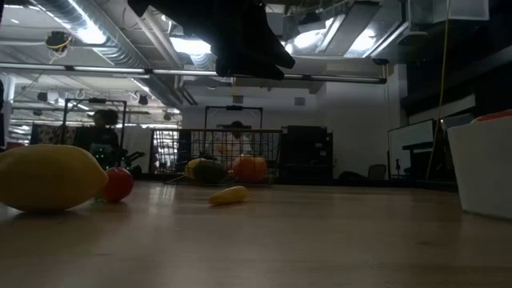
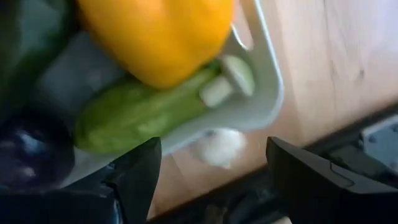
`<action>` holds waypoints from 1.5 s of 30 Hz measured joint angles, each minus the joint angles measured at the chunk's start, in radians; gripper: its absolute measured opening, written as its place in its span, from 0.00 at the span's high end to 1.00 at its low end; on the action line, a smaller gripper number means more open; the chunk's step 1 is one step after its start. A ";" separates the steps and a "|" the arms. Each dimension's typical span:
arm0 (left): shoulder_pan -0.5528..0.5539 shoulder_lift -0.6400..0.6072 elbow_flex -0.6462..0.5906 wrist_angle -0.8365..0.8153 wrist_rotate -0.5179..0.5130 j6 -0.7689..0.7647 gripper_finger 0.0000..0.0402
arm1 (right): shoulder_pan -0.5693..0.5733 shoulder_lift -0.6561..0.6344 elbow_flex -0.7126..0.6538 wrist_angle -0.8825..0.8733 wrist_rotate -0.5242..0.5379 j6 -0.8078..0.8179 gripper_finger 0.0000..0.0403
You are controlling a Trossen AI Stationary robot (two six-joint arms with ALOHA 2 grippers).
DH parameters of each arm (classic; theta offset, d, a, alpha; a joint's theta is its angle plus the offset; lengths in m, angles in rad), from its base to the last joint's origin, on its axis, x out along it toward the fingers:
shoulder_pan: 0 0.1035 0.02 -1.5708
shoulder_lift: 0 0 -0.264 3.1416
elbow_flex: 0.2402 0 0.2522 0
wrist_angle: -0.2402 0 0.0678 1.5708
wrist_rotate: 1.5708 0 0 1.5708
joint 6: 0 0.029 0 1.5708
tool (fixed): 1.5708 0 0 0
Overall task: Sort produce into baskets
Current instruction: Put the garlic into the white bin
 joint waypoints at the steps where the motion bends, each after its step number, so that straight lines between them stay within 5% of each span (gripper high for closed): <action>1: 0.000 0.000 0.000 0.000 0.000 0.000 0.50 | 0.000 0.000 0.007 -0.021 -0.002 0.004 0.28; 16: 0.000 0.000 0.000 0.001 0.000 -0.001 0.50 | 0.000 -0.182 0.051 -0.142 0.000 -0.031 0.28; 28: 0.000 0.000 0.000 0.000 0.000 -0.001 0.50 | 0.004 -0.190 -0.026 -0.142 -0.082 -0.196 0.28; 45: 0.000 0.000 0.000 0.001 0.000 -0.038 0.50 | 0.185 -0.190 -0.241 0.221 -0.122 -0.282 0.28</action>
